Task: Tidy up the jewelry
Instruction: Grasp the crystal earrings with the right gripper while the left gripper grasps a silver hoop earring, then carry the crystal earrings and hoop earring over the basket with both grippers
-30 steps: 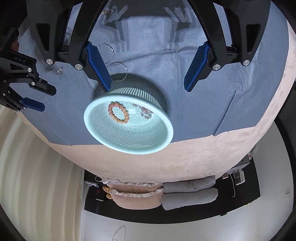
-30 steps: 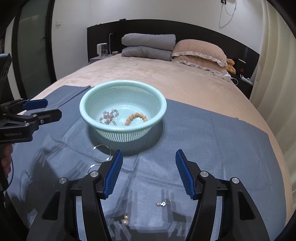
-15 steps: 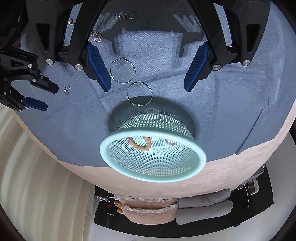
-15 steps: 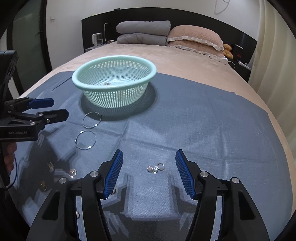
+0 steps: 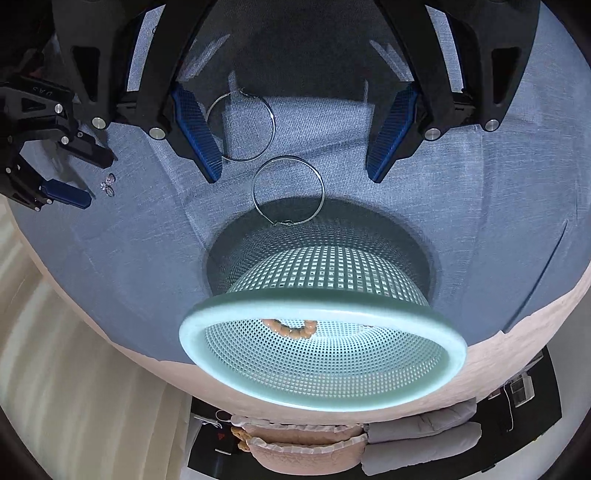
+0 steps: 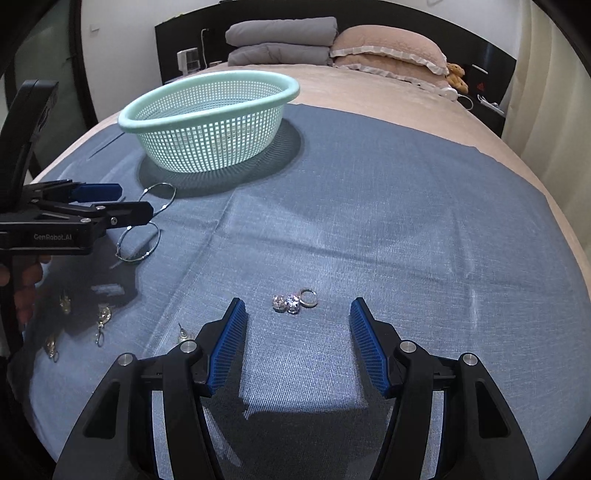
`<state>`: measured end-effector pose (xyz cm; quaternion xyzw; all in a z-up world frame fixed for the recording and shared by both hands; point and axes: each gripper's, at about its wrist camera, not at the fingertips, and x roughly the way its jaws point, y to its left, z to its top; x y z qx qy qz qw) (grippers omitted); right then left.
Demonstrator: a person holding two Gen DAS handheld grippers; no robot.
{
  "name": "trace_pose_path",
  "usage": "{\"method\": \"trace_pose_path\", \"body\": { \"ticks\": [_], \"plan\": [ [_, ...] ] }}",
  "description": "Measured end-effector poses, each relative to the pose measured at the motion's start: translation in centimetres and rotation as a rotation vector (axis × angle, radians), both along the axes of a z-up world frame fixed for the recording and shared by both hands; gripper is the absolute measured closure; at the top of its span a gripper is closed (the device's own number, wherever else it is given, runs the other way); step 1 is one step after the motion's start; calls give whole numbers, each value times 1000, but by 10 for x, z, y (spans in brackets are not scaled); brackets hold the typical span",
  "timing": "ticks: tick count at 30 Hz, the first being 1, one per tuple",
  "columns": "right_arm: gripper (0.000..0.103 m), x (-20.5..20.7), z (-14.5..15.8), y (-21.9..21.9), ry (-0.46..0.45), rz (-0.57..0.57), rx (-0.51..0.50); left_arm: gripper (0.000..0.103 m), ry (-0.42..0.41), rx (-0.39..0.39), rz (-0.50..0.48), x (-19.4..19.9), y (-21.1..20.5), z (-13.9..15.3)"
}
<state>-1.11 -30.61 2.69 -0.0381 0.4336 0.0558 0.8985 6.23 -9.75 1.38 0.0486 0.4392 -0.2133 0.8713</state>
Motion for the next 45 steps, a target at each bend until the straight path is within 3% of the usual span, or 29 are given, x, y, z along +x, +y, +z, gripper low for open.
{"method": "trace_pose_path", "body": {
  "ticks": [3,7,12,16,19,20,21,37,45],
  "plan": [
    [49,1,-3,-1,-1,-3,27,23,7,-8,-3,6,-2,-4],
    [60,2,-5,-3,-2,0,50,25,-15,42,-25,5,-10,-8],
    [82,1,-5,1,4,23,72,60,-24,62,-46,2,-9,-5],
    [94,0,-4,5,6,33,82,61,-32,86,-69,2,-10,-4],
    [95,-3,-1,6,7,38,85,63,-31,77,-73,3,-8,-3],
    [95,-5,0,6,7,41,85,96,-32,76,-71,2,-7,-2],
    [95,-5,1,6,7,45,86,100,-14,69,-72,4,-6,-2],
    [95,-19,22,8,-40,53,85,100,-41,57,-86,-9,1,20],
    [95,-21,42,3,-94,47,99,101,-73,17,-150,-20,3,46]
  ]
}}
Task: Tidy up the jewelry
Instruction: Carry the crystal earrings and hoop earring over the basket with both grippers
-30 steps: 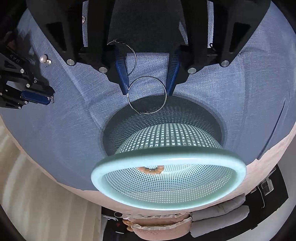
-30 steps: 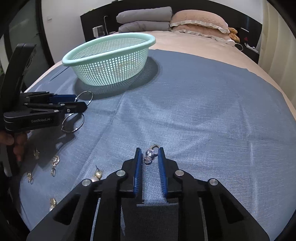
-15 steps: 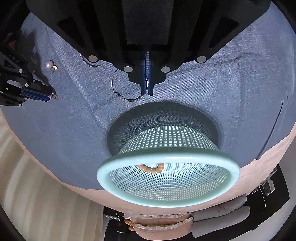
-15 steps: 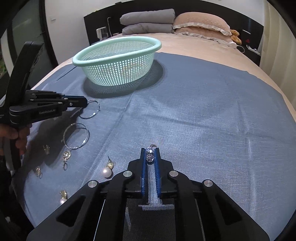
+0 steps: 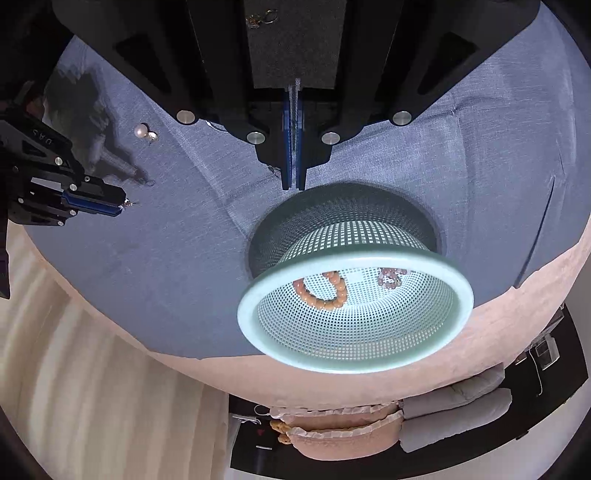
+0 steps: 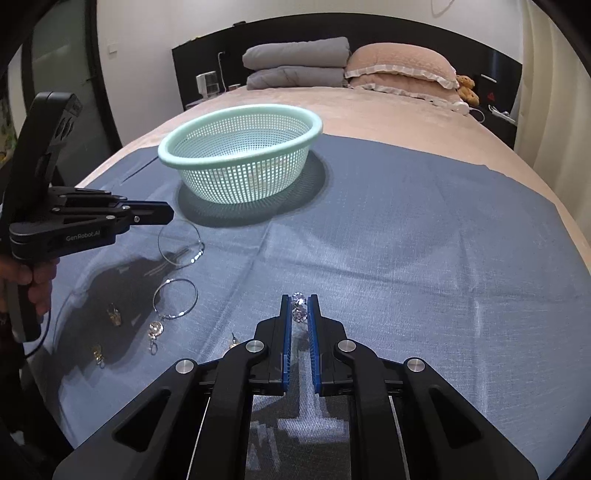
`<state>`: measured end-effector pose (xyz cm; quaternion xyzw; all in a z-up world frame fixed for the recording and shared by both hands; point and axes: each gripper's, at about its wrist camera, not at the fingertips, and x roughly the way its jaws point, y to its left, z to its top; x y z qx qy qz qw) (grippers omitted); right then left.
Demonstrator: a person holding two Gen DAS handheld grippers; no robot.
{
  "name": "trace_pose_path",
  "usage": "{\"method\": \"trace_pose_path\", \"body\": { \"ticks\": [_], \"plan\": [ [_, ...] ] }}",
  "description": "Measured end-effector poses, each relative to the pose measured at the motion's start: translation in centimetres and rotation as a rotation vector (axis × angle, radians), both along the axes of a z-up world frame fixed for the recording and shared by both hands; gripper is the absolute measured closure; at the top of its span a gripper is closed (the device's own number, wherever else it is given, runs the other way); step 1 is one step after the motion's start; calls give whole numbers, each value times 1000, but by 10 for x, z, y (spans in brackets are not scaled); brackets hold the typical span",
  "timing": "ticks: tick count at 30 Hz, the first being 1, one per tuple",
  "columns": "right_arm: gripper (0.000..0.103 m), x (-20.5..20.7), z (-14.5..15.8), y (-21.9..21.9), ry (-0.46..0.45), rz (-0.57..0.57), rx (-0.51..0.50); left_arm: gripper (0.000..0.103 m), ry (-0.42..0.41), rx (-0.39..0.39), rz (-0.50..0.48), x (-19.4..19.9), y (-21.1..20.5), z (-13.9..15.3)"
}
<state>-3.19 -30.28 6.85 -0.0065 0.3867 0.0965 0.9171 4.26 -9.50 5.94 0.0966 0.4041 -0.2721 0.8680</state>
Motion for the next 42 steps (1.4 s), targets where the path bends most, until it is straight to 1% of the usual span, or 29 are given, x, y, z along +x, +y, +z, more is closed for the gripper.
{"method": "trace_pose_path", "body": {
  "ticks": [2,6,8,10,11,13,15,17,20,22,23,24,26,28,32,34,39,42],
  "plan": [
    [95,-1,5,-1,-14,-2,10,101,-7,-8,-7,-2,1,7],
    [95,-3,11,-5,-30,-11,11,101,-30,12,-8,-4,2,13],
    [95,-5,12,-8,-33,-16,14,100,-27,37,8,-1,4,9],
    [95,-7,11,-9,-32,-18,14,100,5,47,6,2,3,-2],
    [95,-8,11,-10,-31,-18,13,100,6,55,9,3,3,-7],
    [95,-10,11,-10,-31,-19,12,92,28,73,14,8,0,-19],
    [95,-11,12,-10,-32,-20,10,76,53,70,32,13,-2,-29],
    [95,-12,13,-10,-35,-22,1,71,67,83,48,17,-4,-38],
    [95,-12,14,-10,-31,-21,-3,71,74,103,49,21,-7,-47],
    [95,-11,14,-9,-32,-24,-5,71,78,100,48,22,-6,-47],
    [95,-11,13,-10,-34,-27,-5,76,76,101,43,22,-6,-47],
    [95,-10,13,-10,-34,-30,-4,90,76,104,30,22,-6,-48],
    [95,-9,12,-10,-34,-33,-2,100,77,99,0,20,-8,-48],
    [95,-9,13,-10,-34,-31,-2,100,57,115,-12,16,-10,-48],
    [95,-10,13,-9,-41,-27,-4,101,63,65,-4,12,-4,-42],
    [95,-11,13,-9,-44,-25,-4,101,51,59,-7,6,-3,-37],
    [95,-11,17,-8,-57,-15,4,101,12,23,7,-1,6,-12],
    [95,-11,21,-4,-68,-1,-3,101,11,10,12,-2,9,3]
  ]
}}
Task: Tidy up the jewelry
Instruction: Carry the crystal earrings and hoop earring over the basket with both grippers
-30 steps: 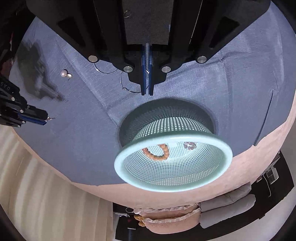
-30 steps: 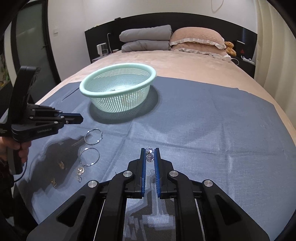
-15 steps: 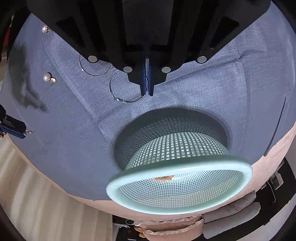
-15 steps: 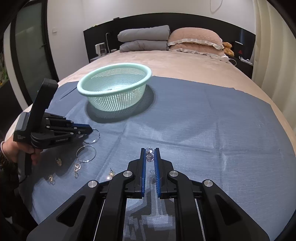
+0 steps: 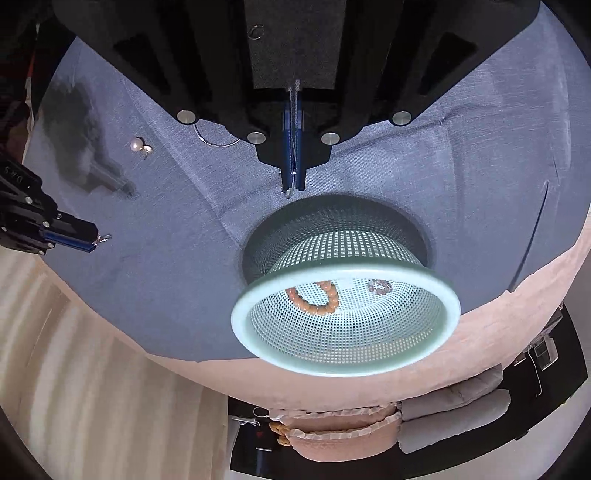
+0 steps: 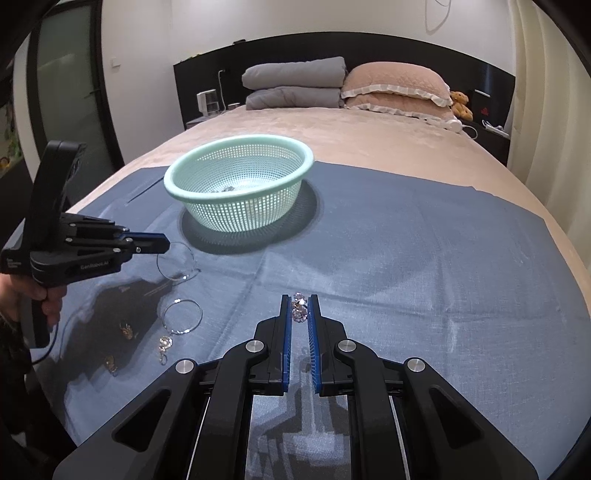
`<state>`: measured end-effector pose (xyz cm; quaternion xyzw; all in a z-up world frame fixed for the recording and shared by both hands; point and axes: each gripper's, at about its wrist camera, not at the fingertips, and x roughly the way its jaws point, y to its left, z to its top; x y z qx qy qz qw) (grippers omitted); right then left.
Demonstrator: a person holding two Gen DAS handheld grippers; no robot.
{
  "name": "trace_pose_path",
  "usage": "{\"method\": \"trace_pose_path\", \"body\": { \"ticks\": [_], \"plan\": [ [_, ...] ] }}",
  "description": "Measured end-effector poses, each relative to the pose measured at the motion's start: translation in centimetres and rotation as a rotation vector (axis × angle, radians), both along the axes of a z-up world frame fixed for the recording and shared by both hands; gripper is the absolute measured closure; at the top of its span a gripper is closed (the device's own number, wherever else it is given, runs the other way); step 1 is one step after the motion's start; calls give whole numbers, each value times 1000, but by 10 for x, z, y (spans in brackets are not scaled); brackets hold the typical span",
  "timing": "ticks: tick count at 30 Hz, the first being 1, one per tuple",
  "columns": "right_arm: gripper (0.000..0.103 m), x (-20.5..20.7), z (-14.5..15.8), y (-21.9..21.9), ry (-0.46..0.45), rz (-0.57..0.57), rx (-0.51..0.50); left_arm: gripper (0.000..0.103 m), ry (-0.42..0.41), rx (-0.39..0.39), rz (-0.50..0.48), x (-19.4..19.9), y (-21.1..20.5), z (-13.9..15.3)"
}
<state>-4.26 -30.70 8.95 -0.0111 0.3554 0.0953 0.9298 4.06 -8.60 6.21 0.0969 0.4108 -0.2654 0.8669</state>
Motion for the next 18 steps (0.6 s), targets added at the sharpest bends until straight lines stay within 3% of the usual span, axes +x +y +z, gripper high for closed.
{"method": "trace_pose_path", "body": {
  "ticks": [10,18],
  "plan": [
    [95,17,25,14,-53,41,-11,101,-73,-11,16,-2,20,52],
    [95,51,44,31,-92,90,-3,101,-128,-14,33,22,30,78]
  ]
}}
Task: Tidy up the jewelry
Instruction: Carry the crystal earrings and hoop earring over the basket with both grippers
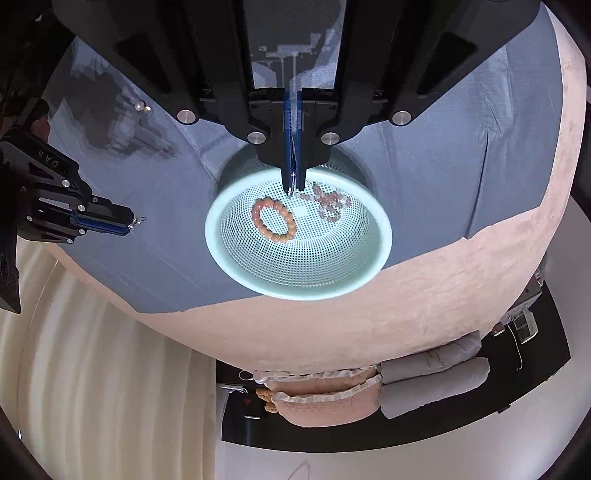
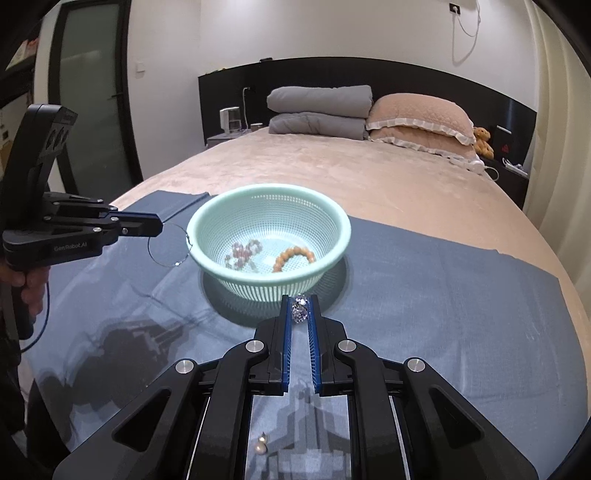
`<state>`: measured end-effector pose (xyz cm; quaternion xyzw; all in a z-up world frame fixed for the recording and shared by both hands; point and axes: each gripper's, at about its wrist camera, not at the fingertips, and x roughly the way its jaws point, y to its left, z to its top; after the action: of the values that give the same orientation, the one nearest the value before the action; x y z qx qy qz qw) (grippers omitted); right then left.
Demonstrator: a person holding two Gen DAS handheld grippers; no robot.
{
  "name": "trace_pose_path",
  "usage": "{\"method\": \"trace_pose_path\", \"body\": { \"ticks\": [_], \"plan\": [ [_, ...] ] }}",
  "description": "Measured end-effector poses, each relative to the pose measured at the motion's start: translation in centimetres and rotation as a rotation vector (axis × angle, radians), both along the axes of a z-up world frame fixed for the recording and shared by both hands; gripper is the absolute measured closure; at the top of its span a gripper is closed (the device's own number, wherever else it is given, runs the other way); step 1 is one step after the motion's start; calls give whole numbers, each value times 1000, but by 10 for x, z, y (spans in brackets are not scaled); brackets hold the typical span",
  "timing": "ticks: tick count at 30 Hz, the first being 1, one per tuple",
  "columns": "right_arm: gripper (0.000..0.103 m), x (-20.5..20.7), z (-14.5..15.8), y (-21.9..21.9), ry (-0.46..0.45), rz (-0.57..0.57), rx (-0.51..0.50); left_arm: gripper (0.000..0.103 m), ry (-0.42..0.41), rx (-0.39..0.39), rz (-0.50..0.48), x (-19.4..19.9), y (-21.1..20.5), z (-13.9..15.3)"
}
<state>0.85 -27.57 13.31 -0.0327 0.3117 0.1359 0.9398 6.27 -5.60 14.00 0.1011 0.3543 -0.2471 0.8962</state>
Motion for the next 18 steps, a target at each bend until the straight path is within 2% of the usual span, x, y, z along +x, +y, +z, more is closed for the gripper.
{"method": "trace_pose_path", "body": {
  "ticks": [5,18],
  "plan": [
    [95,31,0,12,5,32,11,101,4,-5,-11,26,-4,-2],
    [94,104,-30,30,74,37,4,101,73,-7,-4,88,-8,-50]
  ]
}}
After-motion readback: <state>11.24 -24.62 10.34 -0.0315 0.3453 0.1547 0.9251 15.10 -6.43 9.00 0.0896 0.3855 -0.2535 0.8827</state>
